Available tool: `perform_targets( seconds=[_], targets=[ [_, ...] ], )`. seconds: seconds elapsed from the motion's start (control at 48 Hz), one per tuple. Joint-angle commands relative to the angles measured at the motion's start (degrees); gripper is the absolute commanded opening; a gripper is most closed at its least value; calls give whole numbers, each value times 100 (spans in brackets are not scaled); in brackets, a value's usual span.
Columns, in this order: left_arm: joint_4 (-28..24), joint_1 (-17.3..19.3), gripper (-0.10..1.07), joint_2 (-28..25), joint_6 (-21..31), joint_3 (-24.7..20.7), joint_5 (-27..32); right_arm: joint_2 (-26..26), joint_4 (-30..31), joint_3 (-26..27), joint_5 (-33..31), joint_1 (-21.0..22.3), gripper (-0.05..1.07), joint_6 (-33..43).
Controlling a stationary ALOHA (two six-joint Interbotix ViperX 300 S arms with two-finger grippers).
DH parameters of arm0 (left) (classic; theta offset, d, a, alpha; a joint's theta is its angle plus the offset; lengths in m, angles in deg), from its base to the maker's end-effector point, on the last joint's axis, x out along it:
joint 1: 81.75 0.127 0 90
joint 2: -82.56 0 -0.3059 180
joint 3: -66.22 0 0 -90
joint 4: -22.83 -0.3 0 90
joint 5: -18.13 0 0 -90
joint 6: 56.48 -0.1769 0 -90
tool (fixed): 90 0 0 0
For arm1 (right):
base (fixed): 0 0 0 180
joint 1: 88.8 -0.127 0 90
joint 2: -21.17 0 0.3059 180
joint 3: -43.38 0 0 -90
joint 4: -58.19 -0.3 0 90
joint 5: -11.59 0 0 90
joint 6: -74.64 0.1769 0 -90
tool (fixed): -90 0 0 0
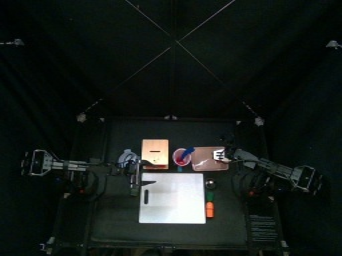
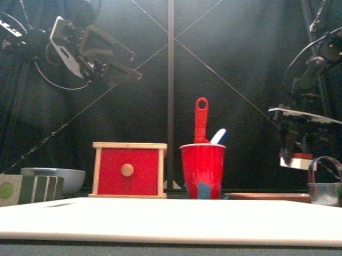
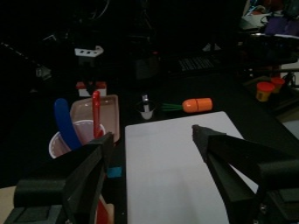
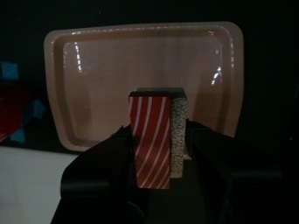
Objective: Place salmon sushi on plate
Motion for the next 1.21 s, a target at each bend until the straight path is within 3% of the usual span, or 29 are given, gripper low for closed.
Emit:
perform_targets(
  seconds=[0.0, 0.375, 0.667, 0.938, 1.188],
  targets=[
    [18, 26, 103, 18, 9, -149, -62, 281, -132, 18, 299, 264, 68, -246],
    [114, 44, 103, 26, 0, -158, -62, 1362, 88, 26, 457, 457, 70, -536],
    [114, 62, 103, 18, 9, -158, -62, 1494, 114, 70, 659, 501, 92, -527],
    [123, 62, 103, 26, 18, -158, -53, 1143, 97, 264, 369, 396, 97, -492],
    [114, 35, 103, 62, 9, -167, -44, 167, 193, 352, 290, -387, 97, -545]
  ],
)
